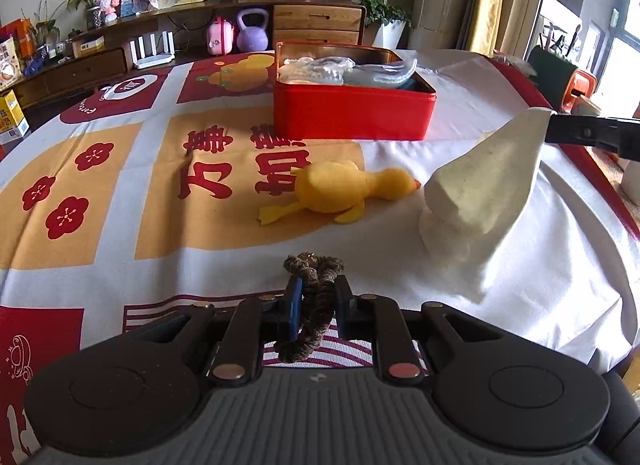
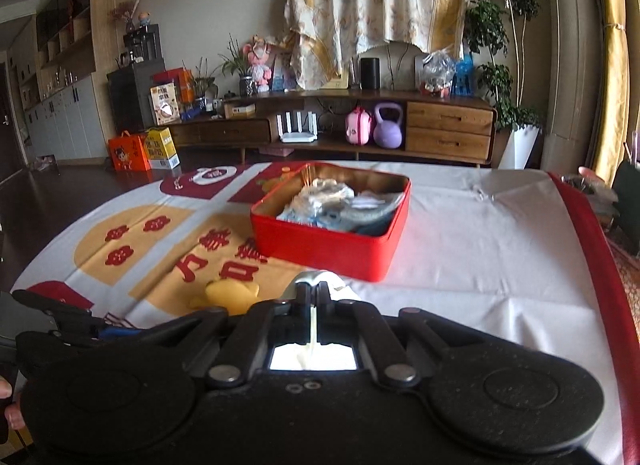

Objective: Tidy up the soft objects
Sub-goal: 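Lift and carry the cord and cloth bag over the red tin with both grippers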

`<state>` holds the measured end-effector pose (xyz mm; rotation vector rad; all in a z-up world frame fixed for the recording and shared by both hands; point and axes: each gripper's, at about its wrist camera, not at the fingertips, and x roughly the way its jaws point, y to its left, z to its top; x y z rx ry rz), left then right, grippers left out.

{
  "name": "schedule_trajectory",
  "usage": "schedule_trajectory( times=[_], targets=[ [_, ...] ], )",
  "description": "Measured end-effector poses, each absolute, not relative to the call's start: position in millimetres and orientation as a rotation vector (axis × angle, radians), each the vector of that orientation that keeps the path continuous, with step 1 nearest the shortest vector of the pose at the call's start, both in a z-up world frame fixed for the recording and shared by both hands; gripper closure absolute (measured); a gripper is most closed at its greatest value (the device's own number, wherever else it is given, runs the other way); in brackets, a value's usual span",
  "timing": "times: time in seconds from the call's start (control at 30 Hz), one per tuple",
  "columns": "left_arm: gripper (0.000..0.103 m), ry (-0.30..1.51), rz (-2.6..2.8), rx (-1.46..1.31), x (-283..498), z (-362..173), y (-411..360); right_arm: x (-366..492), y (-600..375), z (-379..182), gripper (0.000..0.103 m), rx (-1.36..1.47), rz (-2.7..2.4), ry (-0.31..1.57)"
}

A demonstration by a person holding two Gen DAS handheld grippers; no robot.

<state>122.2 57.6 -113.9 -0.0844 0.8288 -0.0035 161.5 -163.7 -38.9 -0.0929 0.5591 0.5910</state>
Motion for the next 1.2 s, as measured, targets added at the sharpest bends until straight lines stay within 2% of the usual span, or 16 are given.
schedule_trajectory(
  times=[0.57,0.93,1.2],
  targets=[
    [0.087,0.754,-0.014,-0.127,142,-62,77,186,-162,15,0.102,-0.097,0.591,0.464],
    [0.087,0.713,-0.073,-0.116,182,-18,77,218,-150,58,0.102,-0.137,0.595,0.379],
    [0.087,0.686,-0.092,-0.077,219,6,72,258,-144,68,0.102,-0.122,0.590,0.384]
  ],
)
